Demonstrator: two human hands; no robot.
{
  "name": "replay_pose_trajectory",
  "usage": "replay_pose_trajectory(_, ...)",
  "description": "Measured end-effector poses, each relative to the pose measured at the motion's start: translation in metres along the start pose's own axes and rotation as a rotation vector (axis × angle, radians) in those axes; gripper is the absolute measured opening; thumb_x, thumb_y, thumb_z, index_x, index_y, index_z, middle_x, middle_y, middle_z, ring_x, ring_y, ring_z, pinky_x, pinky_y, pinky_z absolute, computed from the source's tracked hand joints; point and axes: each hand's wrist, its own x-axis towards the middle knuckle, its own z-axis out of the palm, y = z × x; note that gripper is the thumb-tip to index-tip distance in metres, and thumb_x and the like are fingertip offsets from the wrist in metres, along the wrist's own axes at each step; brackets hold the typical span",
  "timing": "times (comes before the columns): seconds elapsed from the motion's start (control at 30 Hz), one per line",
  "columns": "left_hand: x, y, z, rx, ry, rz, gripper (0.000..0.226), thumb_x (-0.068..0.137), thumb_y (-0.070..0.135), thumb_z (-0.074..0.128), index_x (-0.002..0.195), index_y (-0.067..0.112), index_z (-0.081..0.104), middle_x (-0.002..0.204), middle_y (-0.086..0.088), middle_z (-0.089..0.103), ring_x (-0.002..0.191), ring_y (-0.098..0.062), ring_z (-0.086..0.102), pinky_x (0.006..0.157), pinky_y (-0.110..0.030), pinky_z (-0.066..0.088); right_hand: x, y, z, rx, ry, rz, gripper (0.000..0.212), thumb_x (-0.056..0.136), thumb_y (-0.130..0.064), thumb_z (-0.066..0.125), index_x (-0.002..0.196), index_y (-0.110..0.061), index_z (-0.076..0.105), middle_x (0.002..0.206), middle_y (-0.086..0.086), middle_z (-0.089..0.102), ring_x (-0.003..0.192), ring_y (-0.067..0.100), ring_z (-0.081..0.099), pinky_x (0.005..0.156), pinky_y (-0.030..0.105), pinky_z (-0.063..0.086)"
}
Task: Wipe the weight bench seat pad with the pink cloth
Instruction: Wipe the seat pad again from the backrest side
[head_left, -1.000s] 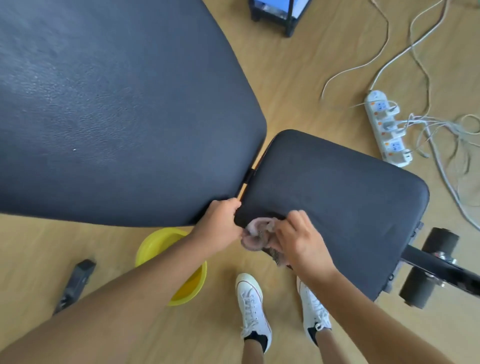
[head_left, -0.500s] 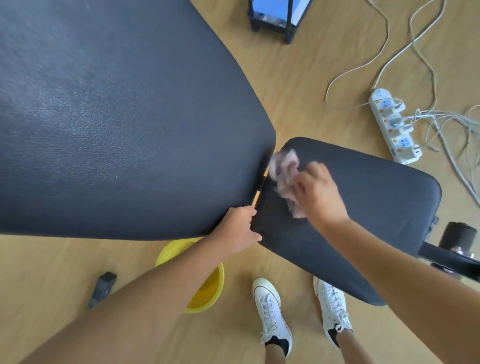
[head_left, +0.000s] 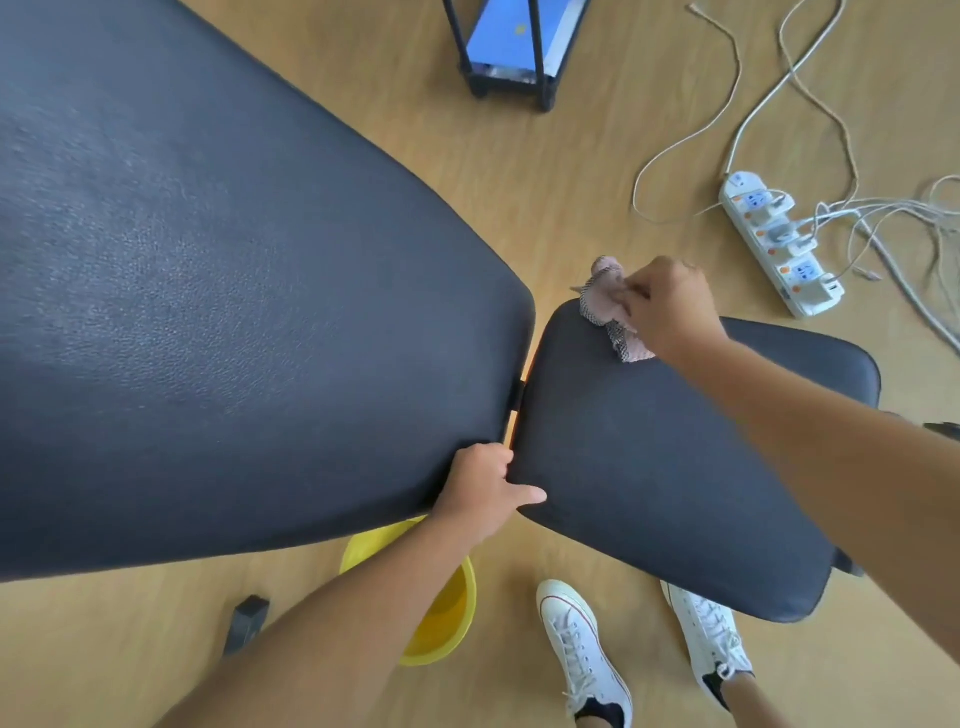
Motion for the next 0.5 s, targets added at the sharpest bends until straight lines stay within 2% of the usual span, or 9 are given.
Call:
replay_pose_trajectory(0.07, 0.002, 0.001, 0.001, -0.007, 0.005, -0.03, 0.069, 0.076, 0.028, 0.089, 0.135, 0.004, 0.062, 0.132, -0.017, 0.069, 0.104, -0.033, 0.076, 0.091, -0.044, 0.063, 0.017, -0.014, -0.005, 0.078, -0.198, -0.009, 0.024, 0.088, -0.021, 0.067, 0.069, -0.007, 0.066, 0.07, 0.009, 0.054, 0.067, 0.024, 0.05, 0.058, 0.036, 0.048)
replay_pose_trajectory(0.1, 0.002, 0.001, 0.003, -0.006, 0.005, -0.038, 0.071, 0.077, 0.025, 0.088, 0.139, 0.006, 0.06, 0.136, -0.017, 0.068, 0.106, -0.032, 0.076, 0.093, -0.045, 0.062, 0.024, -0.019, -0.006, 0.076, -0.281, -0.023, 0.024, 0.086, -0.021, 0.067, 0.064, -0.011, 0.063, 0.065, 0.005, 0.052, 0.06, 0.02, 0.047, 0.054, 0.032, 0.05)
replay_pose_trajectory(0.17, 0.003, 0.002, 0.005, -0.012, 0.021, -0.046, 0.07, 0.079, 0.021, 0.087, 0.142, 0.006, 0.059, 0.137, -0.016, 0.067, 0.105, -0.032, 0.076, 0.094, -0.044, 0.061, 0.031, -0.023, -0.005, 0.005, -0.389, -0.075, 0.034, 0.084, -0.018, 0.063, 0.053, -0.015, 0.049, 0.051, -0.004, 0.045, 0.054, 0.016, 0.042, 0.044, 0.018, 0.043)
replay_pose_trajectory(0.23, 0.005, 0.002, 0.007, -0.03, 0.038, -0.066, 0.067, 0.081, 0.017, 0.086, 0.141, 0.006, 0.06, 0.135, -0.017, 0.068, 0.103, -0.033, 0.076, 0.093, -0.044, 0.062, 0.029, -0.007, -0.017, -0.09, -0.429, -0.11, 0.043, 0.087, -0.022, 0.066, 0.052, -0.016, 0.041, 0.05, -0.008, 0.046, 0.068, 0.016, 0.043, 0.046, 0.015, 0.036)
replay_pose_trajectory(0.27, 0.006, 0.002, 0.007, -0.043, 0.039, -0.081, 0.067, 0.081, 0.015, 0.086, 0.141, 0.006, 0.06, 0.135, -0.017, 0.068, 0.102, -0.034, 0.076, 0.092, -0.044, 0.062, 0.026, 0.011, -0.031, -0.148, -0.429, -0.112, 0.047, 0.088, -0.028, 0.07, 0.052, -0.016, 0.041, 0.058, -0.005, 0.048, 0.077, 0.016, 0.042, 0.054, 0.02, 0.036)
replay_pose_trajectory(0.33, 0.007, 0.001, 0.008, -0.074, 0.027, -0.111, 0.068, 0.08, 0.01, 0.086, 0.142, 0.004, 0.059, 0.136, -0.019, 0.067, 0.099, -0.037, 0.077, 0.09, -0.044, 0.063, 0.012, 0.052, -0.067, -0.236, -0.398, -0.072, 0.047, 0.085, -0.041, 0.076, 0.058, -0.01, 0.052, 0.073, 0.003, 0.053, 0.086, 0.019, 0.045, 0.066, 0.029, 0.036)
replay_pose_trajectory(0.4, 0.006, 0.002, 0.007, -0.102, 0.016, -0.125, 0.068, 0.081, 0.007, 0.085, 0.143, 0.004, 0.057, 0.138, -0.02, 0.065, 0.097, -0.037, 0.077, 0.086, -0.04, 0.064, -0.004, 0.086, -0.106, -0.269, -0.397, 0.003, 0.043, 0.081, -0.044, 0.08, 0.059, -0.013, 0.059, 0.072, 0.004, 0.054, 0.073, 0.021, 0.051, 0.06, 0.032, 0.038)
replay_pose_trajectory(0.47, 0.005, 0.004, 0.007, -0.106, 0.022, -0.127, 0.068, 0.081, 0.008, 0.085, 0.143, 0.004, 0.057, 0.138, -0.018, 0.066, 0.099, -0.034, 0.077, 0.087, -0.038, 0.064, -0.012, 0.095, -0.127, -0.276, -0.446, 0.054, 0.046, 0.079, -0.04, 0.083, 0.051, -0.022, 0.051, 0.062, -0.001, 0.049, 0.059, 0.013, 0.046, 0.053, 0.028, 0.035)
replay_pose_trajectory(0.5, 0.005, 0.004, 0.008, -0.105, 0.03, -0.125, 0.068, 0.08, 0.009, 0.085, 0.142, 0.005, 0.058, 0.138, -0.018, 0.066, 0.101, -0.034, 0.077, 0.09, -0.04, 0.063, -0.009, 0.092, -0.126, -0.265, -0.456, 0.069, 0.047, 0.077, -0.039, 0.085, 0.05, -0.023, 0.05, 0.061, -0.002, 0.05, 0.059, 0.014, 0.048, 0.054, 0.029, 0.037)
